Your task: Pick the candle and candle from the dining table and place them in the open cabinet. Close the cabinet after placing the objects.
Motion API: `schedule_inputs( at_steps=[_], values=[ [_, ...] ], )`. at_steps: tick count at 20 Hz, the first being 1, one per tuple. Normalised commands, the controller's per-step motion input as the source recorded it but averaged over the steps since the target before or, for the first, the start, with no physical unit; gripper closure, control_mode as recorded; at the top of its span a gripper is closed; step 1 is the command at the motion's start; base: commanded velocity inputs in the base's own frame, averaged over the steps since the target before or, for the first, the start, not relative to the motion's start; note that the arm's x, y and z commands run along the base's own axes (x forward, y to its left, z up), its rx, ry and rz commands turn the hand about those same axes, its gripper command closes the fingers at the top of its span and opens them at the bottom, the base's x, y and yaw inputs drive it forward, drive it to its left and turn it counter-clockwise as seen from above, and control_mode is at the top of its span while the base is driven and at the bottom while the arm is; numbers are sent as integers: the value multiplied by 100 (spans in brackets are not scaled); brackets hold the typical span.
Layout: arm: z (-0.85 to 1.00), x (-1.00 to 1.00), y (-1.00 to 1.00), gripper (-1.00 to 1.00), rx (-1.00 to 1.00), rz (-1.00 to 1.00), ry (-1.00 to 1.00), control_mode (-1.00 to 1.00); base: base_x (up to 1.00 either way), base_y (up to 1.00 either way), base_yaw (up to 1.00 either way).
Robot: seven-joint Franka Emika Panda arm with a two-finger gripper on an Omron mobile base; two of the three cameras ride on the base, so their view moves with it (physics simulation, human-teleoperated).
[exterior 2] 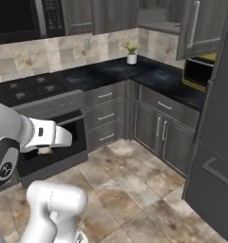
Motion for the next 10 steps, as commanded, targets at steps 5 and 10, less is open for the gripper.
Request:
schedule_inputs(
  at_steps=[5,10],
  values=[
    [0,0,0,100,0,0,0,100,52,6,-27],
    [0,0,0,100,0,0,0,100,62,23,-30]
  ],
)
